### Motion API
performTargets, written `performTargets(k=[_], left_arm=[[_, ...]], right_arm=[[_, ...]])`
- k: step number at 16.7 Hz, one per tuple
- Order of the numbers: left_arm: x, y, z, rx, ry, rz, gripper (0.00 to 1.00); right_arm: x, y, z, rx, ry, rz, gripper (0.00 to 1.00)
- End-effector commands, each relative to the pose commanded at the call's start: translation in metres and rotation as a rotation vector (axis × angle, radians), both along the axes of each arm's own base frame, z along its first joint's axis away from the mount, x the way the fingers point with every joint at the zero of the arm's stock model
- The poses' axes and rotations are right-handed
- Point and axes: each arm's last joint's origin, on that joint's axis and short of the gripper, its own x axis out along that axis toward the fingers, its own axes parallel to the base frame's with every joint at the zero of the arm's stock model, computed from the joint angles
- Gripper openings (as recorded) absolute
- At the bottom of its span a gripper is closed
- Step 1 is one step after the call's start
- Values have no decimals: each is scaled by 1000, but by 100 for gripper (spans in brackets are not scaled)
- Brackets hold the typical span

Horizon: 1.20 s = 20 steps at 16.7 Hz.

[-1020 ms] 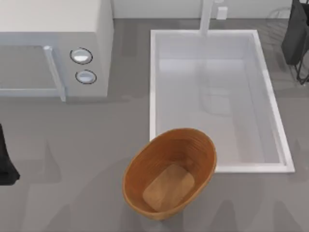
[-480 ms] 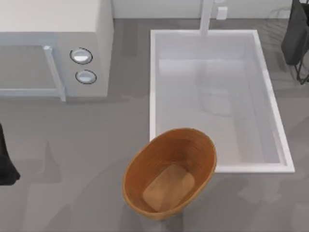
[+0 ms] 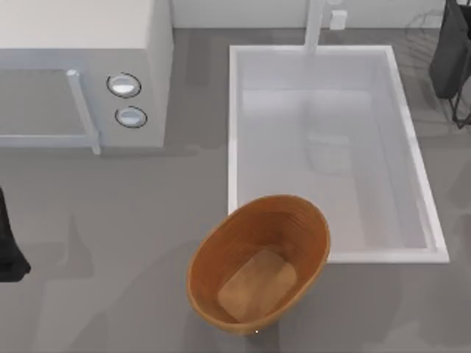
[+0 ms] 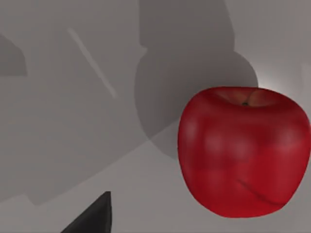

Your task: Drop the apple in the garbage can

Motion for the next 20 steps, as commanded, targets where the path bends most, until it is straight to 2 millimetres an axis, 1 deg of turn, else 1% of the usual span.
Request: performTargets(k=[3,8,10,14,16,17,20], left_arm=[[0,0,0,0,0,0,100],[0,0,0,0,0,0,100],[0,0,0,0,0,0,100],[0,0,0,0,0,0,100],[0,0,0,0,0,0,100],[0,0,0,0,0,0,100],[0,0,0,0,0,0,100]], right_arm=[[10,-3,-5,3,45,36,100],[10,-2,-6,3,43,39,100],[11,-3,-16,4,49,35,100],[15,-7,-54,1,34,35,100],[14,-8,-70,2,40,36,100],[14,-8,-74,3,44,36,100],[13,-8,-74,3,45,36,100]])
